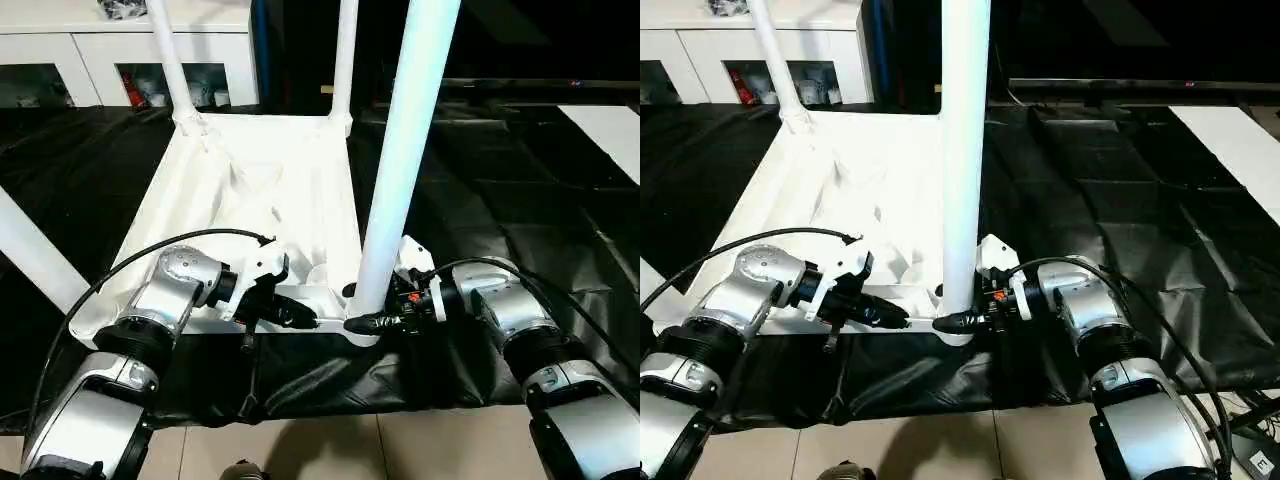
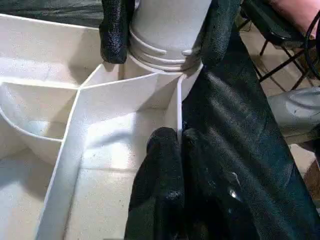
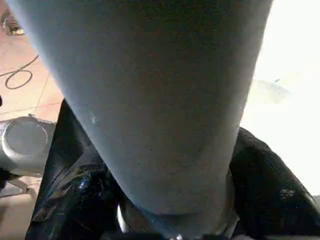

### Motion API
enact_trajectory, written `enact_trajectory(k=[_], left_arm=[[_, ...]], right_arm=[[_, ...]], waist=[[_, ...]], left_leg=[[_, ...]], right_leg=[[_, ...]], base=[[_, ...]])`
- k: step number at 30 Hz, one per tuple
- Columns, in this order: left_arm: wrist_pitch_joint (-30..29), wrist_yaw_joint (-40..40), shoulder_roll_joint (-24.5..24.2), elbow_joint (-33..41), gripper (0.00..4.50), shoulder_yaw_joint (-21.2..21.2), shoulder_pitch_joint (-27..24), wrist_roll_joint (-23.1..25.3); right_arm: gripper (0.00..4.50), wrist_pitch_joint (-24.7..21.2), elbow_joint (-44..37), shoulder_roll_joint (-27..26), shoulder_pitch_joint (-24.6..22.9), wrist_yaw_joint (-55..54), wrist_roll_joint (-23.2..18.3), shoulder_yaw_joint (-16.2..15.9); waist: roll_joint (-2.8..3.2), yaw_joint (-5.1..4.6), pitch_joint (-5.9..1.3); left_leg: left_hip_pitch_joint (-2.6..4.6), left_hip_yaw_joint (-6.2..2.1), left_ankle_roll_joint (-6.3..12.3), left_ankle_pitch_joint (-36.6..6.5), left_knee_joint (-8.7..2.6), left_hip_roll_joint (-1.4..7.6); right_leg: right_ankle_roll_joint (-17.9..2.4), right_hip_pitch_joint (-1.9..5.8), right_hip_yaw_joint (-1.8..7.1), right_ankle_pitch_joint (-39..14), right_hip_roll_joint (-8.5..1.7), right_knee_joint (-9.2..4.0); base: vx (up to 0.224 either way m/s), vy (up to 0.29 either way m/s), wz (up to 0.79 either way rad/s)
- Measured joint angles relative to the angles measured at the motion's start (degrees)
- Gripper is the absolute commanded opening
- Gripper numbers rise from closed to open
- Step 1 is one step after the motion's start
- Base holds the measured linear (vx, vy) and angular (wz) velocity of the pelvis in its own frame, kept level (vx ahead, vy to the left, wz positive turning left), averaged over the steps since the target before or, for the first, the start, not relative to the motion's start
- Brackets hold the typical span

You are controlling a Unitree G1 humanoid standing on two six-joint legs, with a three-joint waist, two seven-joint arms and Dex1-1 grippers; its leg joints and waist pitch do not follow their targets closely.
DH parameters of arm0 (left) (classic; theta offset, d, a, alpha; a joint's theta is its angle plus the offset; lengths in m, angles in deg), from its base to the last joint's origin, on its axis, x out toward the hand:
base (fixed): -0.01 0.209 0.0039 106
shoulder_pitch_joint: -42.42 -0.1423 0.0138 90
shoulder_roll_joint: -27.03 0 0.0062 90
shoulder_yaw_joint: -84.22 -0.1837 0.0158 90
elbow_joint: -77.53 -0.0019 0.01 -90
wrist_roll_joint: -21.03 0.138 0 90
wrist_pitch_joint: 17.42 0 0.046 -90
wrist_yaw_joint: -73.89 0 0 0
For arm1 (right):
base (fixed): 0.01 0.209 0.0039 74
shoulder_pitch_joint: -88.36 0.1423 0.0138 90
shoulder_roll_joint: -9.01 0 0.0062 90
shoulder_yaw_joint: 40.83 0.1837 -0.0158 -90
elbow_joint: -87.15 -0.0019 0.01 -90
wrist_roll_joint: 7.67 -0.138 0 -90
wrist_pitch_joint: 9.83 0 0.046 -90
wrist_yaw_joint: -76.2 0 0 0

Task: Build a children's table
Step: Rotate leg to tighten

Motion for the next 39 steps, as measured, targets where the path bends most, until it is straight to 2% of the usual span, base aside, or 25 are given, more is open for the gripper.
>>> enact_trajectory(k=[2,5,9,13,15,21,23,24,28,30,34,36,39], left_arm=[[0.1,0.9,0.2,-0.2,0.0,0.1,0.0,0.0],[0.7,6.3,0.8,-1.0,0.0,0.6,0.4,0.9],[-0.4,14.4,3.4,-2.1,0.0,1.9,0.8,1.9],[-1.7,20.7,5.8,-2.3,0.0,2.6,0.8,3.0],[-2.4,26.3,7.7,-2.3,0.0,2.9,0.9,4.1],[-3.1,33.6,10.5,-2.3,0.0,2.9,0.9,5.3],[-3.1,33.8,10.5,-2.2,0.0,2.9,0.9,5.3],[-3.0,33.7,10.5,-2.1,0.0,2.9,0.8,5.3],[-2.8,32.8,10.3,-1.6,0.0,2.9,0.6,5.5],[-2.5,32.3,10.2,-1.3,0.0,2.8,0.5,5.5],[-1.7,27.9,8.9,-0.2,0.0,2.6,0.0,5.0],[-0.9,23.8,7.8,-0.2,0.0,2.3,-0.1,3.7],[0.4,19.7,6.9,-0.2,0.0,2.1,-0.2,2.5]], right_arm=[[2.62,0.0,0.0,-0.6,-0.3,-1.0,-0.1,0.4],[2.61,0.0,0.3,-1.7,-1.1,-8.2,-0.1,2.5],[2.61,0.1,1.3,-4.4,-2.6,-20.9,-0.8,6.7],[2.61,0.6,1.4,-7.3,-3.5,-32.5,-0.9,9.0],[2.61,0.8,1.8,-10.9,-3.6,-43.3,-0.6,11.1],[2.59,1.3,3.1,-15.0,-2.8,-57.3,0.2,13.3],[2.59,1.7,3.2,-15.2,-2.7,-58.1,0.3,13.3],[3.15,2.1,3.3,-15.2,-2.8,-58.0,0.2,13.3],[3.35,3.4,3.3,-14.9,-3.2,-56.0,0.2,13.3],[3.63,3.7,3.3,-14.0,-3.3,-53.9,0.2,13.3],[3.83,4.0,3.0,-10.0,-3.3,-43.1,0.1,10.8],[3.83,4.3,2.3,-7.0,-3.3,-35.6,0.3,8.8],[3.83,4.3,1.9,-5.3,-3.0,-28.6,0.0,8.1]], waist=[[0.0,0.1,0.0],[-0.04,-0.04,-0.02],[-0.07,-1.02,-0.02],[-0.11,-1.9,-0.04],[-0.04,-2.4,-0.07],[0.05,-2.7,-0.13],[0.04,-2.77,-0.13],[0.02,-2.84,-0.12],[-0.02,-2.81,-0.1],[-0.03,-2.78,-0.1],[-0.03,-2.48,-0.1],[-0.04,-2.05,-0.09],[0.01,-1.36,-0.11]], left_leg=[[0.02,0.0,0.0,0.0,0.02,0.01],[0.15,-0.01,-0.02,0.0,0.05,0.01],[0.3,-0.08,-0.04,0.0,0.0,-0.01],[0.57,-0.21,-0.03,0.0,-0.11,-0.09],[0.76,-0.24,-0.04,0.0,-0.18,-0.21],[0.85,-0.39,-0.03,0.0,-0.5,-0.31],[0.83,-0.39,-0.03,0.0,-0.61,-0.34],[0.83,-0.37,-0.03,0.0,-0.59,-0.36],[0.8,-0.34,-0.02,0.0,-0.6,-0.37],[0.78,-0.33,-0.02,0.0,-0.63,-0.37],[0.74,-0.24,-0.02,0.0,-0.71,-0.35],[0.69,-0.11,-0.02,0.0,-0.7,-0.32],[0.5,-0.05,-0.01,0.0,-0.7,-0.13]], right_leg=[[0.0,0.0,0.0,0.0,0.0,0.06],[0.0,0.02,0.04,0.0,0.0,0.23],[0.1,0.07,0.06,0.0,0.0,0.24],[0.2,0.17,0.1,-0.1,0.0,0.15],[0.2,0.22,0.17,-0.1,-0.01,0.11],[0.2,0.31,0.05,-0.1,0.0,-0.68],[0.2,0.31,0.07,-0.1,-0.01,-0.89],[0.2,0.31,0.13,-0.1,-0.02,-0.89],[0.2,0.27,0.18,-0.1,-0.03,-0.87],[0.2,0.26,0.18,-0.1,-0.02,-0.85],[0.2,0.23,0.17,0.0,-0.01,-0.75],[-0.1,0.23,0.17,0.5,0.0,-0.67],[0.1,0.14,0.02,0.3,0.09,-0.62]], base=[[0.0,0.0,0.0],[0.0,0.0,0.0],[0.0,0.0,0.0],[0.0,0.0,0.0],[0.0,0.0,0.0],[0.0,0.0,0.0],[0.0,0.0,0.0],[0.0,0.0,0.0],[0.0,0.0,0.0],[0.0,0.0,0.0],[0.0,0.0,0.0],[0.0,0.0,0.0],[0.036,-0.006,0.01]])
